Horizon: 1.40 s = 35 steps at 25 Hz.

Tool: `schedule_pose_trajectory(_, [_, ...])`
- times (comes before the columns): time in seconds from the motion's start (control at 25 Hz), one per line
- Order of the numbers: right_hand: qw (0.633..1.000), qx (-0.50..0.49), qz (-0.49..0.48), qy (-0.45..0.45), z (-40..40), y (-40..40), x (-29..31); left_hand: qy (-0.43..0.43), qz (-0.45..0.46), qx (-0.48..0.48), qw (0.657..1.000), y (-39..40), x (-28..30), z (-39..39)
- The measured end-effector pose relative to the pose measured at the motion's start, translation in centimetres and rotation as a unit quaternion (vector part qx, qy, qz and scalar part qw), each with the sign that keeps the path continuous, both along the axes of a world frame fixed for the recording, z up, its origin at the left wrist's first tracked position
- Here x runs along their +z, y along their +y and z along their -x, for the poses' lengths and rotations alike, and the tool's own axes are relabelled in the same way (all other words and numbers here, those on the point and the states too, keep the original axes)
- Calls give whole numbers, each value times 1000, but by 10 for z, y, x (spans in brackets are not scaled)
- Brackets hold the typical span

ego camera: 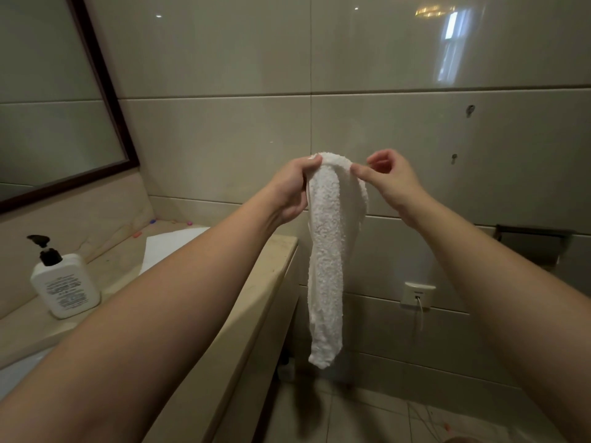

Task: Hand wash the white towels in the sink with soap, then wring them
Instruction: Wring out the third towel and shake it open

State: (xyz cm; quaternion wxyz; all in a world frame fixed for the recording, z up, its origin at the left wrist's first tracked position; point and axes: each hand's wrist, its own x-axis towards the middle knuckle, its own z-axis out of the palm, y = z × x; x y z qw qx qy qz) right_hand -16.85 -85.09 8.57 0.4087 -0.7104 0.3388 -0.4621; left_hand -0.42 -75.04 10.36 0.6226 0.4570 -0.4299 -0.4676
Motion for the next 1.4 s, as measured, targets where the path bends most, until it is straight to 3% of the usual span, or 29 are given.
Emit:
schedule_pose_trajectory(0.12, [972,187,-139,29,1,-6,-12,76,-13,-7,997,6,6,-14])
schedule_pose_trajectory(0.28, [950,262,-131,111,-5,-5,-7,87,7,11,996,16,26,-33])
schedule_pose_trajectory(0.4, [922,331,-167,112,-16,10,13,68,20,4,997,31,44,-47])
schedule_pose_trajectory(0.48, [935,315,-125,103,-24,25,41,44,35,10,998,44,60,-61])
schedule_pose_trajectory(0.6, [968,197,77,136,-42,37,83,-61,55,80,993,66,86,-88])
schedule_pose_trajectory(0.68, [962,128,201,132,-59,40,105,-200,68,150,966,79,103,-106])
schedule_pose_trajectory(0.76, [937,66,300,165,-79,41,120,-329,58,218,917,91,116,-122])
schedule_pose_trajectory(0.84, [919,29,333,211,-98,42,131,-378,38,252,890,99,123,-137])
schedule_pose_trajectory(1.04, [973,90,201,67,-155,39,156,-279,58,304,909,100,136,-166])
schedule_pose_trajectory(1.24, [964,79,253,-2,-187,33,168,-270,154,377,873,110,149,-190])
schedule_pose_trajectory(1.4, [957,101,272,-26,-176,62,136,-275,164,377,869,142,124,-194])
